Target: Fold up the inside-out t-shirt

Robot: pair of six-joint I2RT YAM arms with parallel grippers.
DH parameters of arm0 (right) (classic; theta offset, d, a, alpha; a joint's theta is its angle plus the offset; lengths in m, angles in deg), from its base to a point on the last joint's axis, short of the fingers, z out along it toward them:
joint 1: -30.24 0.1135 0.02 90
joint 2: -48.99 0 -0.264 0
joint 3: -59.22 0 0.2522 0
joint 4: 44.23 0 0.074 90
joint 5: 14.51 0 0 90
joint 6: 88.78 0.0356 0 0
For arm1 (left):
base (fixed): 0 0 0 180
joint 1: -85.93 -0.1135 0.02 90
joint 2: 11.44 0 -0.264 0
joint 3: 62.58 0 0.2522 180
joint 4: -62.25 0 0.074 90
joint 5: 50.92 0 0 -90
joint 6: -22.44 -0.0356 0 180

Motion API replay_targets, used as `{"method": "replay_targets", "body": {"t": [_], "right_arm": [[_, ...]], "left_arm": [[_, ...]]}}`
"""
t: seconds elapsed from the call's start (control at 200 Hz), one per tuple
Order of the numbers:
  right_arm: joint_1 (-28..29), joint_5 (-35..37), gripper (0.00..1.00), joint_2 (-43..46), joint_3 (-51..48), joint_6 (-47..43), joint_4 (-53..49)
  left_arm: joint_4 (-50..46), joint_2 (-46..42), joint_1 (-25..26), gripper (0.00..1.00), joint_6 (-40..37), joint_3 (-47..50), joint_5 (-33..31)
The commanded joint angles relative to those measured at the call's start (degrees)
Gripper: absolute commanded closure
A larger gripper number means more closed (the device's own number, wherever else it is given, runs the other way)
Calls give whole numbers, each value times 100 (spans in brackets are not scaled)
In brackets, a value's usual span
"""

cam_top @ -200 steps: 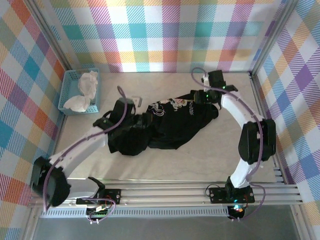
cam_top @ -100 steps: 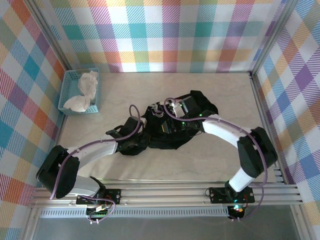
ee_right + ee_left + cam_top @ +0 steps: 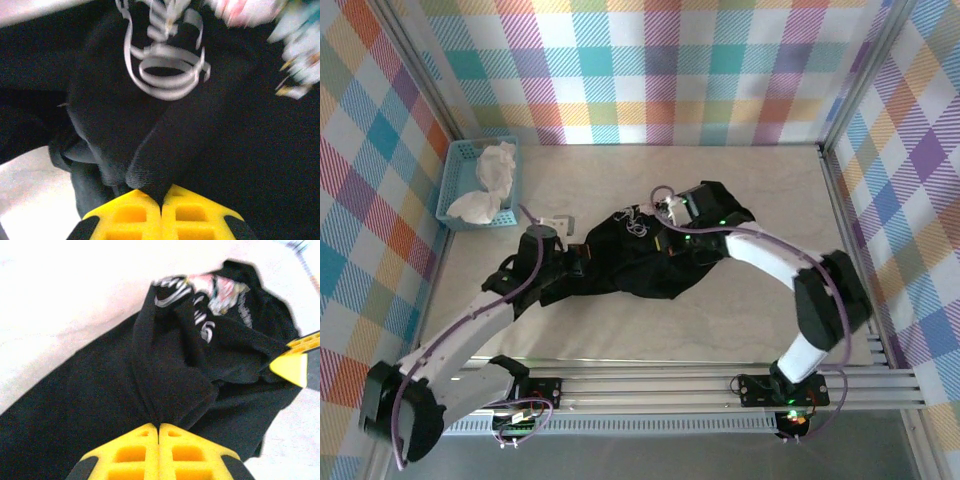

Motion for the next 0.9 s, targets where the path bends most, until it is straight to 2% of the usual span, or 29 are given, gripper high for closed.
{"method": "replay_targets", "body": {"t": [0.0, 0.13, 0.23, 0.355, 0.44, 0.575, 0.645, 0.855, 0.9], "right_arm": [[-57, -62, 100, 890, 185, -820, -868], [-114, 60, 99, 1566, 509, -1325, -1385], [-149, 276, 98, 1764, 520, -1410, -1498], [-275, 1074, 95, 1610, 277, -936, -1582], [-283, 1627, 91, 1427, -141, -465, -1434], [-239, 1595, 73, 1205, -479, -316, -1026], [-30, 1687, 64, 1150, -535, -690, -691], [775, 1637, 48, 796, -510, -1818, 319], [963, 1437, 39, 698, -465, -2102, 488]], "left_arm": [[-172, -524, -69, 100, 132, -365, 426], [-530, -966, -69, 100, 62, -832, 239], [-756, -1087, -69, 100, -5, -961, -215], [-940, -921, -78, 100, 32, -762, -816], [-739, -810, -100, 100, 51, -478, -764], [-203, -724, -96, 100, 5, -232, -168], [-134, -720, -96, 100, -84, -223, 39], [-187, -934, -100, 100, -202, -300, 273], [-256, -987, -96, 100, -210, -345, 276]]}}
